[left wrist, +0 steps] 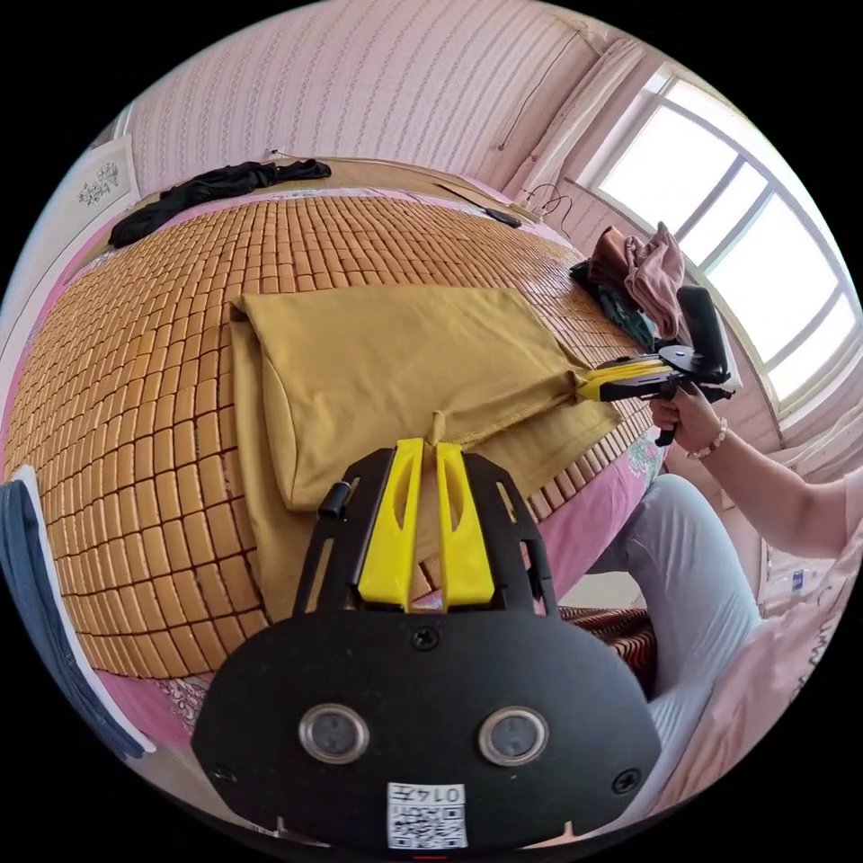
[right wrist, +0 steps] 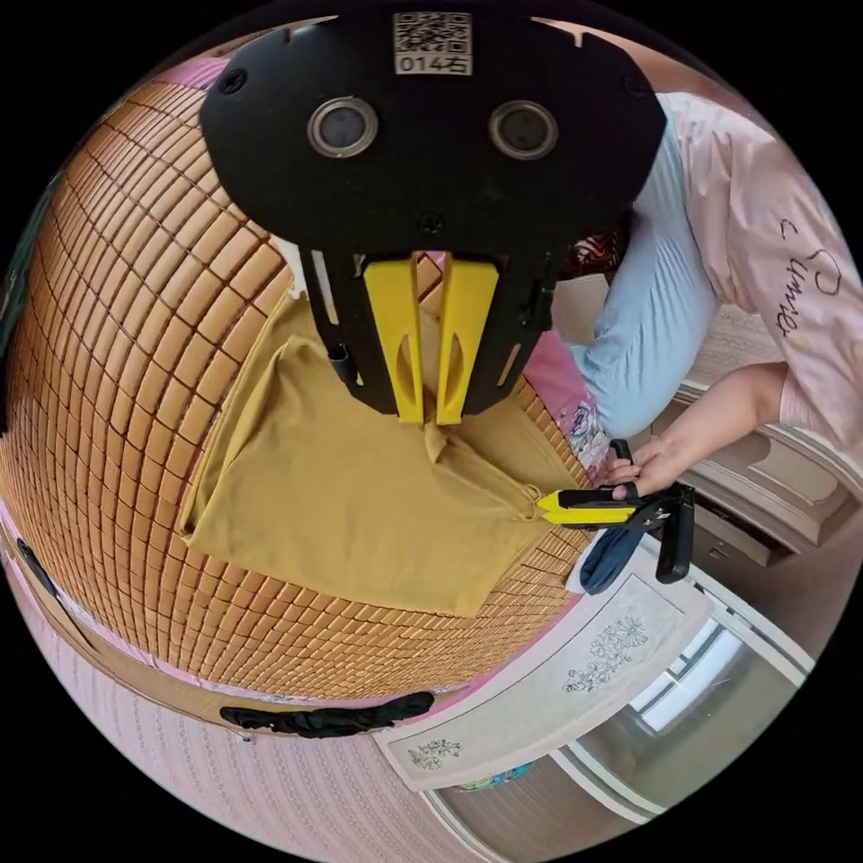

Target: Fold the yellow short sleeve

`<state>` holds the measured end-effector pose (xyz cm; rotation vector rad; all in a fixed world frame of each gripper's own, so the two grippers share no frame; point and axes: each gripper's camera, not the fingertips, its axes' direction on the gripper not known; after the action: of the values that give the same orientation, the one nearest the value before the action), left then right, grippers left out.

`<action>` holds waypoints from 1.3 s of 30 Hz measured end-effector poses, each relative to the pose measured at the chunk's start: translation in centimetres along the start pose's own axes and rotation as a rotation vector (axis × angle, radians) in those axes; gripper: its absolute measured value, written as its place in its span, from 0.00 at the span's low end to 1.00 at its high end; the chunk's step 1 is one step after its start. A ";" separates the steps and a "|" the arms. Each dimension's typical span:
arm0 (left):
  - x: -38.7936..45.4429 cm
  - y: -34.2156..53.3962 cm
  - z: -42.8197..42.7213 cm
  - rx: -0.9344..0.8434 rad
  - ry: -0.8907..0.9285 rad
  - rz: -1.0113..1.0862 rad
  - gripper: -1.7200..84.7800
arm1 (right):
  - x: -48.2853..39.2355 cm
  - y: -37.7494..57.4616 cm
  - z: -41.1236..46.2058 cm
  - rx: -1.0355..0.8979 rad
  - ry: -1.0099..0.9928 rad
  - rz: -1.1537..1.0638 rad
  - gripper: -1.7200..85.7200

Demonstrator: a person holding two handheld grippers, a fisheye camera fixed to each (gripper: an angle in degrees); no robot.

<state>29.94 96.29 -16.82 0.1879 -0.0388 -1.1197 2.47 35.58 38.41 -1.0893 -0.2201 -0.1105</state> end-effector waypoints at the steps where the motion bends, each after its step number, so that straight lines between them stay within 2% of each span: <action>1: 0.4 0.7 -0.4 0.002 0.007 0.011 0.06 | -0.4 0.4 0.1 -0.004 -0.001 -0.019 0.05; 6: 2.3 6.6 -2.5 -0.039 -0.043 0.001 0.09 | -3.0 3.3 2.2 -0.153 0.077 -0.094 0.06; 10: 4.2 7.8 -4.1 -0.005 -0.085 0.036 0.09 | -4.3 2.8 2.4 -0.154 0.095 -0.124 0.04; 17: 10.2 3.7 0.5 0.052 -0.064 0.106 0.07 | -6.6 -8.0 5.8 -0.107 0.201 -0.180 0.02; 22: 12.4 2.6 4.6 0.012 -0.102 0.144 0.06 | -6.0 -15.9 11.5 -0.193 0.267 -0.169 0.02; 24: 12.7 3.3 6.9 -0.078 -0.114 0.133 0.03 | -4.8 -16.8 16.0 -0.362 0.297 -0.138 0.01; 25: 12.9 3.7 6.8 -0.043 -0.113 0.135 0.03 | -5.0 -16.8 15.7 -0.315 0.303 -0.151 0.01; 29: 13.4 5.1 7.0 -0.019 -0.088 0.120 0.01 | -5.1 -18.2 15.4 -0.386 0.331 -0.200 0.01; 32: 13.9 5.6 6.3 0.033 -0.050 0.095 0.01 | -3.3 -20.8 14.1 -0.331 0.375 -0.162 0.01; 34: 14.4 6.0 6.6 0.040 -0.075 0.098 0.01 | -1.6 -22.1 14.7 -0.370 0.356 -0.131 0.01; 35: 14.7 6.3 7.8 -0.017 -0.094 0.113 0.01 | -0.6 -22.5 15.0 -0.390 0.321 -0.121 0.01; 36: 15.1 7.0 7.8 0.042 -0.099 0.132 0.01 | -0.2 -22.7 14.5 -0.399 0.302 -0.120 0.01; 39: 16.0 7.7 8.1 0.046 -0.117 0.166 0.02 | 0.1 -21.8 12.1 -0.354 0.292 -0.138 0.01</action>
<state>42.79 84.13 -8.56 0.1567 -0.1816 -0.9635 -3.23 36.31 62.65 -1.3930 -0.0104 -0.4419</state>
